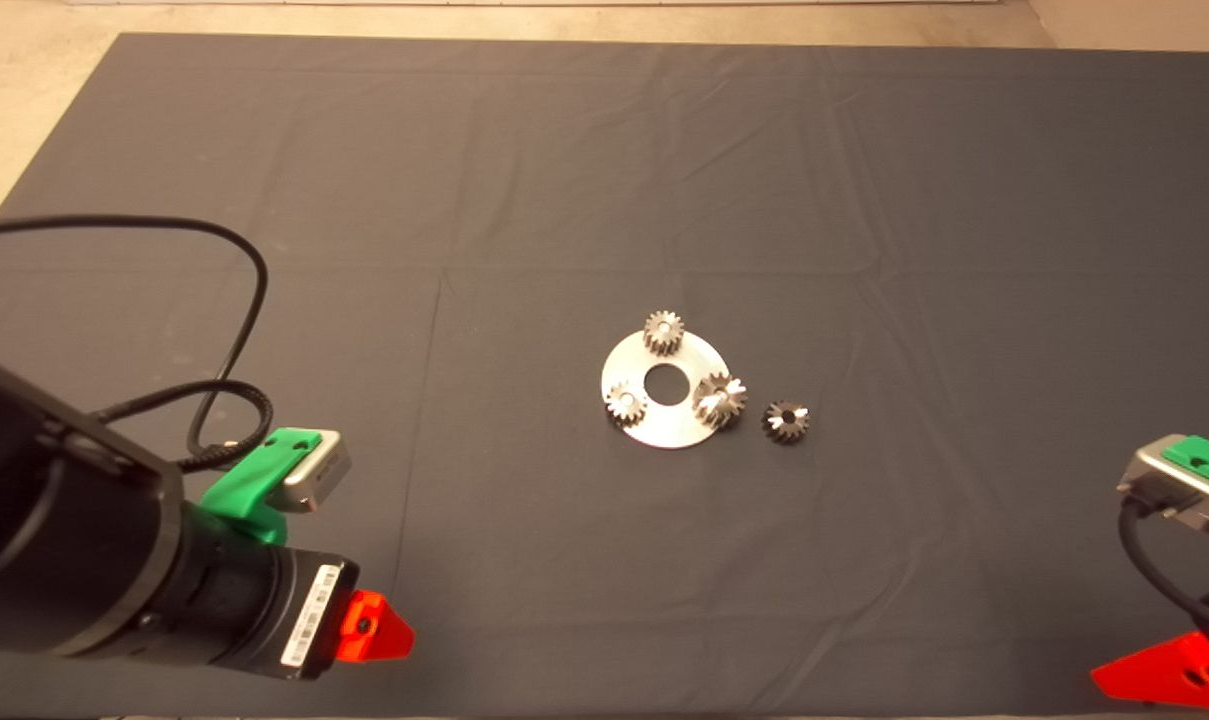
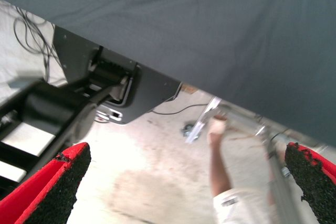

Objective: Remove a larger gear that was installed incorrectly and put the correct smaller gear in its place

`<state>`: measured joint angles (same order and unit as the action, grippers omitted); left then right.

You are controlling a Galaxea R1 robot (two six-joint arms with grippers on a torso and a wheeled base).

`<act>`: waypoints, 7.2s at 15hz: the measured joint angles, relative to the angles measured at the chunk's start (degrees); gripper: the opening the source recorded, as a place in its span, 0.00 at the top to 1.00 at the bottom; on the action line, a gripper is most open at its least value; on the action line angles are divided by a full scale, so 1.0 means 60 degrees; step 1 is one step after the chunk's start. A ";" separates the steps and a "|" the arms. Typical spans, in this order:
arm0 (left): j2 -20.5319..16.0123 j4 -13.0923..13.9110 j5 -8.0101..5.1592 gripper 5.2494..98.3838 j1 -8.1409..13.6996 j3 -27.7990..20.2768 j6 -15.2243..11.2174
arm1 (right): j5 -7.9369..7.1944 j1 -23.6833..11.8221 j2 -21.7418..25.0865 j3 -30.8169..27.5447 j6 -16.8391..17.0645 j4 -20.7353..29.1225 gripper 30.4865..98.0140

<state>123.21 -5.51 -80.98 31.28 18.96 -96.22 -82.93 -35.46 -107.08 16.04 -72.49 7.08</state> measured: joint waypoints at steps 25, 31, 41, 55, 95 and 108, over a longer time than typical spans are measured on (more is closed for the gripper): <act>0.0000 0.0000 -0.0008 0.00 -0.0004 -0.0004 0.0018 | -0.0782 0.2266 -0.7075 0.6173 0.5362 -0.4229 0.01; 0.0000 0.0000 -0.0012 0.00 -0.0001 -0.0004 0.0018 | -0.0782 0.2418 -0.7075 0.6140 0.5339 -0.4806 0.01; 0.0000 0.0003 0.0009 0.00 -0.0004 -0.0003 0.0018 | -0.0199 0.2921 -0.7292 0.6968 0.4955 -0.5181 0.01; 0.0000 0.0004 0.0033 0.00 -0.0004 -0.0004 0.0026 | -0.0027 0.3096 -0.7788 0.7772 0.4939 -0.5209 0.19; 0.0026 0.0004 0.0037 0.00 -0.0106 -0.0004 0.0026 | -0.0284 0.3379 -0.7497 0.7731 0.4962 -0.5618 0.74; 0.0030 0.0000 0.0037 0.00 -0.0102 -0.0004 0.0026 | -0.0459 0.2658 -0.7420 0.6664 0.4819 -0.5760 0.74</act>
<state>123.39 -5.51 -80.76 30.67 18.93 -96.06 -85.69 -19.52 -151.60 56.03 -43.57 -27.48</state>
